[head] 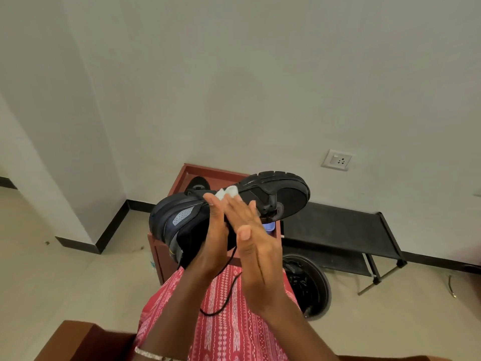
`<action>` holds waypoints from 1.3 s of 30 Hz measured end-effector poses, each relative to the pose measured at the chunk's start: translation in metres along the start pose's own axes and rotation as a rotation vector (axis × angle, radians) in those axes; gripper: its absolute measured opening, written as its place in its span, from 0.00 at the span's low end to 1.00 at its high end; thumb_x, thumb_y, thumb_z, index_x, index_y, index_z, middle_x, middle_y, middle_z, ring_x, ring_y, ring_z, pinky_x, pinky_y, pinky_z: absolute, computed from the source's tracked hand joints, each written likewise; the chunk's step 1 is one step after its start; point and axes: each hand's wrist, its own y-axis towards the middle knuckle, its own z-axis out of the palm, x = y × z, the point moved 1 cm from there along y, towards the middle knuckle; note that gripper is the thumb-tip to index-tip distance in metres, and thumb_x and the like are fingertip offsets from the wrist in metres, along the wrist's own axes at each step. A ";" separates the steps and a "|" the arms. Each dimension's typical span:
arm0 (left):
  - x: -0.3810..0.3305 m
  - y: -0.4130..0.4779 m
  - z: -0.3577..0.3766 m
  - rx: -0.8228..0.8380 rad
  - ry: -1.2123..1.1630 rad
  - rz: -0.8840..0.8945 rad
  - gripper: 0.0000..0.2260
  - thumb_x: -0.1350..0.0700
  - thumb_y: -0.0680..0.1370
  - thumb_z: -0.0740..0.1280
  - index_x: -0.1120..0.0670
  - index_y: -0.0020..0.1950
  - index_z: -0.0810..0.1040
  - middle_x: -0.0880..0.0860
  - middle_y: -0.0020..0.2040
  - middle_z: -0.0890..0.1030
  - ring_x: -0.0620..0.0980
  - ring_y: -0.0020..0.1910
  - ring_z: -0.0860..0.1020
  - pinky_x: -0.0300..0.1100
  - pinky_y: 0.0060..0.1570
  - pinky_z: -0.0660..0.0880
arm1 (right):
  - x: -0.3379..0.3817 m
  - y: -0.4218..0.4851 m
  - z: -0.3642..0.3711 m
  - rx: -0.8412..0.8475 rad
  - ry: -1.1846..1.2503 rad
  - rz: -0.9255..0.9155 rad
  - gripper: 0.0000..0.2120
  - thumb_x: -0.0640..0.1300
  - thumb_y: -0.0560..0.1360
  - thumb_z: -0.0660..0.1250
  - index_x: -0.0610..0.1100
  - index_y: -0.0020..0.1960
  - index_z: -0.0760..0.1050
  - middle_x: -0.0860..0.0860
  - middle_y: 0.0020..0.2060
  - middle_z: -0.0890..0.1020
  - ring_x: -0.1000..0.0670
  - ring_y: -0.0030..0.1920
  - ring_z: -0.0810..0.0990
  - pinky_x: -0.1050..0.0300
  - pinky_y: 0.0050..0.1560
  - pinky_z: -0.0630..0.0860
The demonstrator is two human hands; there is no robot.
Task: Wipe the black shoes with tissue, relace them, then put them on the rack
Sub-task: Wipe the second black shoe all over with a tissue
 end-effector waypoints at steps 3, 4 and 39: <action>-0.001 -0.002 0.001 0.023 0.054 0.066 0.48 0.18 0.63 0.52 0.48 0.71 0.71 0.48 0.67 0.79 0.45 0.68 0.75 0.40 0.66 0.73 | -0.016 0.018 -0.015 0.011 -0.253 -0.115 0.25 0.53 0.86 0.46 0.42 0.73 0.71 0.55 0.72 0.72 0.59 0.76 0.63 0.48 0.80 0.53; -0.002 -0.004 0.002 0.027 0.043 0.079 0.43 0.20 0.66 0.51 0.46 0.70 0.72 0.45 0.66 0.79 0.43 0.68 0.75 0.37 0.63 0.74 | -0.025 0.026 -0.021 0.005 -0.362 -0.126 0.27 0.55 0.86 0.44 0.42 0.73 0.72 0.51 0.71 0.74 0.56 0.76 0.65 0.45 0.80 0.53; -0.004 -0.009 0.004 -0.003 0.451 0.145 0.35 0.22 0.69 0.45 0.39 0.67 0.68 0.42 0.62 0.75 0.37 0.67 0.71 0.31 0.64 0.69 | -0.023 0.105 -0.070 0.398 -0.452 0.141 0.10 0.38 0.76 0.71 0.50 0.51 0.86 0.57 0.48 0.86 0.59 0.50 0.82 0.58 0.57 0.79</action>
